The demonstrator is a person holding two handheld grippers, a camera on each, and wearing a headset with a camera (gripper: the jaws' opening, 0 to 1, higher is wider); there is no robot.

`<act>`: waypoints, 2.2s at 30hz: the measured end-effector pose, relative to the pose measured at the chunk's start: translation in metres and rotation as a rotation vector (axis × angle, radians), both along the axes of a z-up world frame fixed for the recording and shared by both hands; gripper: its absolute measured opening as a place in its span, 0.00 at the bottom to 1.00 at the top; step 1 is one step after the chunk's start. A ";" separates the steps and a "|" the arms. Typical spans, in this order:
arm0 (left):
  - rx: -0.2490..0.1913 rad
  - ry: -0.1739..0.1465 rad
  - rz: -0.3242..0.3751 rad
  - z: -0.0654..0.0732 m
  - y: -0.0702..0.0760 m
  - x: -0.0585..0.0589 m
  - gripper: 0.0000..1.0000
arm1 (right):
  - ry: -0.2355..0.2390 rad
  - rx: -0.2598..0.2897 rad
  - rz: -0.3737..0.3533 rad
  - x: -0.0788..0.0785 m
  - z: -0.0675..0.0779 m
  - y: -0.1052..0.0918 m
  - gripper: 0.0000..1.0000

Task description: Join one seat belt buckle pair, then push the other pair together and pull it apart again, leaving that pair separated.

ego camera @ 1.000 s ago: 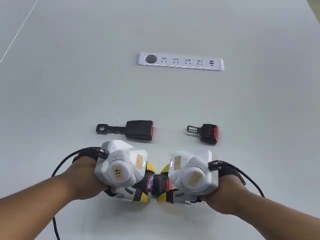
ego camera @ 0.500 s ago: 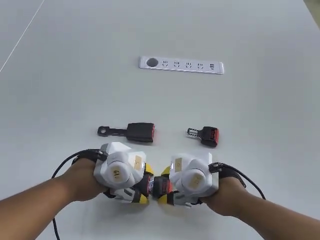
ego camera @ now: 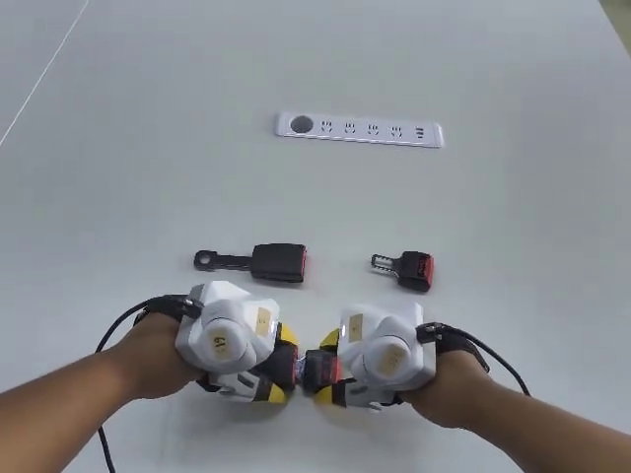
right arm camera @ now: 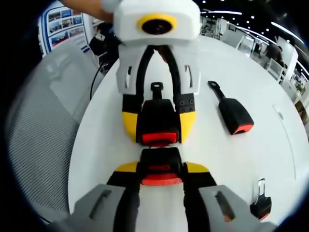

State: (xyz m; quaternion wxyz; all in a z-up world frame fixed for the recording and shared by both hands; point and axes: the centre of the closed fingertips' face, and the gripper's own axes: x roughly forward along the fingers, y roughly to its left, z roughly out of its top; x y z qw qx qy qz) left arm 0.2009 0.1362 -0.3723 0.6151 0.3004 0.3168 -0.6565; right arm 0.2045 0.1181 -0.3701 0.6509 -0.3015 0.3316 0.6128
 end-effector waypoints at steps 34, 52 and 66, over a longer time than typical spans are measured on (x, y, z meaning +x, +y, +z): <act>-0.028 -0.003 -0.008 0.001 0.009 0.004 0.36 | 0.001 0.022 -0.013 0.001 0.001 -0.005 0.33; -0.044 0.002 -0.010 0.000 0.011 0.005 0.36 | 0.002 0.026 -0.018 0.000 0.001 -0.010 0.33; -0.044 0.003 -0.012 -0.001 0.012 0.005 0.35 | 0.004 0.028 -0.025 0.000 0.001 -0.011 0.34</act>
